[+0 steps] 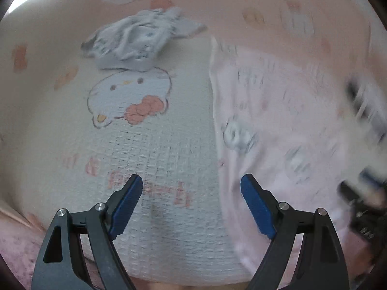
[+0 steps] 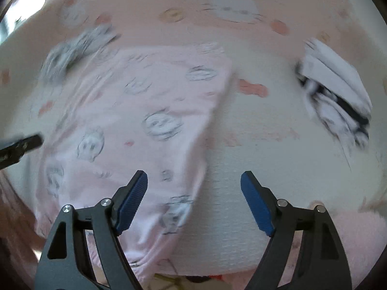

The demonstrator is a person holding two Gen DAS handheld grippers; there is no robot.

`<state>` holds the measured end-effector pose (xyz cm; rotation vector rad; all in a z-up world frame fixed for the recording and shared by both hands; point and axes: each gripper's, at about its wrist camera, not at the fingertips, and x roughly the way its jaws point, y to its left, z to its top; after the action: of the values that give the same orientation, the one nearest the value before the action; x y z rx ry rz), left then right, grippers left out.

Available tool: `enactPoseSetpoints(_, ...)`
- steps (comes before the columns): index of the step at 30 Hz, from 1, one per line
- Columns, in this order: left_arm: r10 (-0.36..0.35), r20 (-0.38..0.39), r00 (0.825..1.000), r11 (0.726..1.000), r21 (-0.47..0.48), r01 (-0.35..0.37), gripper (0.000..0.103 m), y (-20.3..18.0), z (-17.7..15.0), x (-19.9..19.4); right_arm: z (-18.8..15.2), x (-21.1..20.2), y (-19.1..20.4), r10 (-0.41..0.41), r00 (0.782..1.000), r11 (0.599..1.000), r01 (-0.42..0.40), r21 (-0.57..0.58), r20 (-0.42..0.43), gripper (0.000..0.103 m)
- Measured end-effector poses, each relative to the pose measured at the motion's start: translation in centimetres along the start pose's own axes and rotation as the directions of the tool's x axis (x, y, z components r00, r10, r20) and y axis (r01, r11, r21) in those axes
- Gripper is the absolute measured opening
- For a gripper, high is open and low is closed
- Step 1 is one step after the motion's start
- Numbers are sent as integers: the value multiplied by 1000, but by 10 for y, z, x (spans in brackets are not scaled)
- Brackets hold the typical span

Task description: Fold clothes

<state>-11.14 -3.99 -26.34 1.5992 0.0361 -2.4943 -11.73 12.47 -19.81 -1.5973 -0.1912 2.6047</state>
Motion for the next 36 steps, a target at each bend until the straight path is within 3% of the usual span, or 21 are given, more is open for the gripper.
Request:
enactPoseSetpoints(1,60,-10,998,997,43,-60,87,-5,-2,4,-4,7,6,-60,998,997,59,-48,-22,81)
enactPoseSetpoints(2,70,-10,998,997,27,-70,87,1,-3,2,-5,9,5,-88,995,995,86,-49,-37,82)
enactPoseSetpoints(5,154,-15,988,987,-49,-154,87,24,0,0,-8,7,-15,-99,993,995,101,25,-71,82)
enactPoseSetpoints(6,151,-14,989,985,-86,-151,86,32,1,0,-8,7,-17,-96,993,995,98,32,-75,82)
enactPoseSetpoints(8,0,-17,1000,987,-161,-3,86,45,0,-5,-8,8,-15,-89,993,995,91,29,-76,82)
enactPoseSetpoints(12,-25,-2,1000,999,-42,25,86,20,-1,-3,-7,10,-10,-75,994,997,77,22,-78,82)
enactPoseSetpoints(16,36,-18,999,999,42,-35,89,11,-2,5,-7,12,-6,-61,995,998,62,15,-81,83)
enactPoseSetpoints(19,180,-31,983,984,-10,-180,88,35,4,1,-12,5,-15,-112,990,993,115,32,-86,85)
enactPoseSetpoints(20,190,-38,981,980,-48,-192,87,46,7,-2,-13,2,-20,-141,986,989,145,40,-90,85)
enactPoseSetpoints(21,103,-32,994,989,-106,-106,87,55,12,-8,-14,-2,-26,-153,984,985,159,69,-89,83)
enactPoseSetpoints(22,27,-16,1000,989,-146,-29,87,61,17,-14,-13,-7,-33,-108,991,986,117,123,-77,81)
enactPoseSetpoints(24,-54,56,997,992,-108,60,87,54,28,-30,-8,-17,-48,34,999,970,-27,240,-26,80)
enactPoseSetpoints(26,-106,118,987,994,15,105,87,29,42,-40,7,-20,-49,107,994,958,-108,265,17,80)
enactPoseSetpoints(27,-139,134,981,989,79,129,88,15,50,-41,20,-19,-44,123,992,966,-128,223,34,80)
enactPoseSetpoints(30,-227,101,969,954,225,200,88,-18,75,-21,43,-7,-37,123,992,981,-127,145,39,80)
enactPoseSetpoints(33,-184,62,981,943,292,159,88,-38,81,7,52,12,-41,90,996,986,-90,143,6,80)
enactPoseSetpoints(36,-103,3,995,952,290,98,90,-25,80,35,60,32,-45,57,998,989,-53,139,-27,79)
